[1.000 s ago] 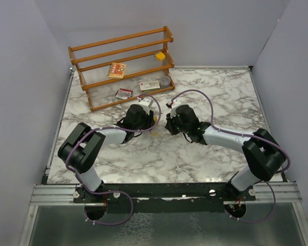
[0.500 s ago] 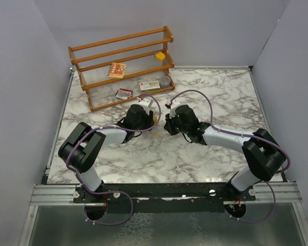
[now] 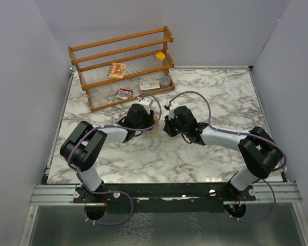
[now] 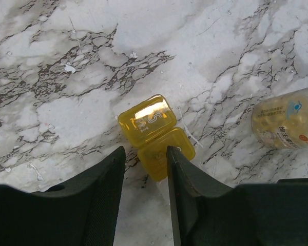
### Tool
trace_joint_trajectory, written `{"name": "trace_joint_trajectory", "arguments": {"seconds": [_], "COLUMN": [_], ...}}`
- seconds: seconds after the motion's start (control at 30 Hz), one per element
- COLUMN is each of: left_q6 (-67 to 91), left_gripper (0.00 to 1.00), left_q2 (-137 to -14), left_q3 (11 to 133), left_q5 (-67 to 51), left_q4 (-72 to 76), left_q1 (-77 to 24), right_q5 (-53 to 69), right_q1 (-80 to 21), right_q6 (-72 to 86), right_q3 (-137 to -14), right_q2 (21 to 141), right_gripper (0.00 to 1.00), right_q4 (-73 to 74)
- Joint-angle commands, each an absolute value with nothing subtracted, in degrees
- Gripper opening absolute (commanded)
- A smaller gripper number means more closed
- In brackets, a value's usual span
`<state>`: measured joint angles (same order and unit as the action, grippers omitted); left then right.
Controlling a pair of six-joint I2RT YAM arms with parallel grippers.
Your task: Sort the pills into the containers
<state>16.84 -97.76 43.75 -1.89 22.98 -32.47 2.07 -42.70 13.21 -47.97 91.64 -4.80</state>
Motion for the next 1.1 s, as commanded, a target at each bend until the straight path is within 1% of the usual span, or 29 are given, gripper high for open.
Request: {"name": "trace_joint_trajectory", "arguments": {"seconds": [0.0, 0.43, 1.07], "left_q6": [16.9, 17.4, 18.2], "left_gripper": [0.40, 0.39, 0.39], "left_q2": [-99.1, -99.2, -99.8], "left_q3": [44.9, 44.9, 45.4], "left_q5": [-0.7, 0.0, -0.2], "left_q4": [21.6, 21.2, 20.5], "left_q1": [-32.6, -32.6, -32.6], "right_q5": [3.7, 5.7, 8.9], "right_q1": [-43.3, -43.6, -43.9], "right_q6": [13.6, 14.5, 18.3], "right_q3": [-47.9, -49.1, -48.3], "right_q2": [92.3, 94.7, 98.9], "right_gripper": [0.01, 0.01, 0.01], "right_q4": [-7.4, -10.3, -18.9]}}
